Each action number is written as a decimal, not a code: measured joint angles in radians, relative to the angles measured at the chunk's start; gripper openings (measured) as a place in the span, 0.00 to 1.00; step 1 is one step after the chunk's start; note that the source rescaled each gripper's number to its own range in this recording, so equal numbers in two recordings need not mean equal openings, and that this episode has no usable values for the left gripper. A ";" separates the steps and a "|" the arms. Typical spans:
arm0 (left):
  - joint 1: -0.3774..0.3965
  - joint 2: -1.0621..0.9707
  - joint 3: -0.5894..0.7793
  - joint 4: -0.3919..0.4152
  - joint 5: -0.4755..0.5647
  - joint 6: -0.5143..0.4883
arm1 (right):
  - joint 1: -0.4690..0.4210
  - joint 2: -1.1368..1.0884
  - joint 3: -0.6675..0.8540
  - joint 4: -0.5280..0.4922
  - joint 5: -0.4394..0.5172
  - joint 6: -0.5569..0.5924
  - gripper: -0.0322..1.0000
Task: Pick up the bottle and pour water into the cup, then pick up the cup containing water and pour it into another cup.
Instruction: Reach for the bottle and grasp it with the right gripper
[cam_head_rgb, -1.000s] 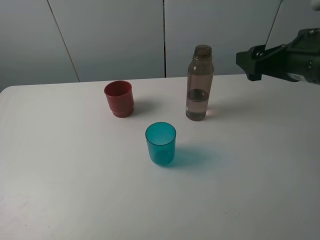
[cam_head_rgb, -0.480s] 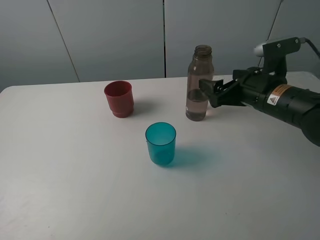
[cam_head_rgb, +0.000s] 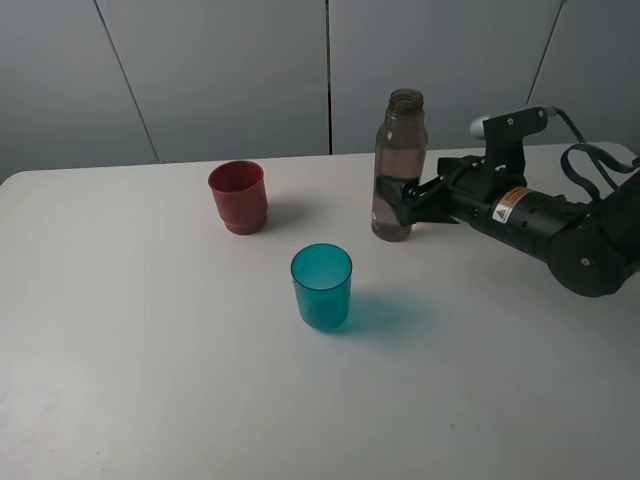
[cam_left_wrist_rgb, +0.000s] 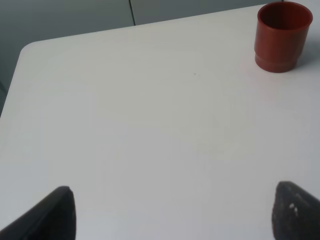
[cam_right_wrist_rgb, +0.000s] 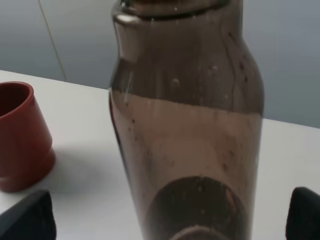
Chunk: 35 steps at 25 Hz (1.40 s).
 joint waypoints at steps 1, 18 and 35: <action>0.000 0.000 0.000 0.000 0.000 0.000 | 0.000 0.009 -0.020 0.010 0.009 -0.003 1.00; 0.000 0.000 0.000 0.000 0.000 0.000 | 0.000 0.162 -0.173 0.054 -0.074 -0.083 1.00; 0.000 0.000 0.000 0.000 0.000 0.000 | 0.000 0.170 -0.221 0.020 -0.067 -0.083 1.00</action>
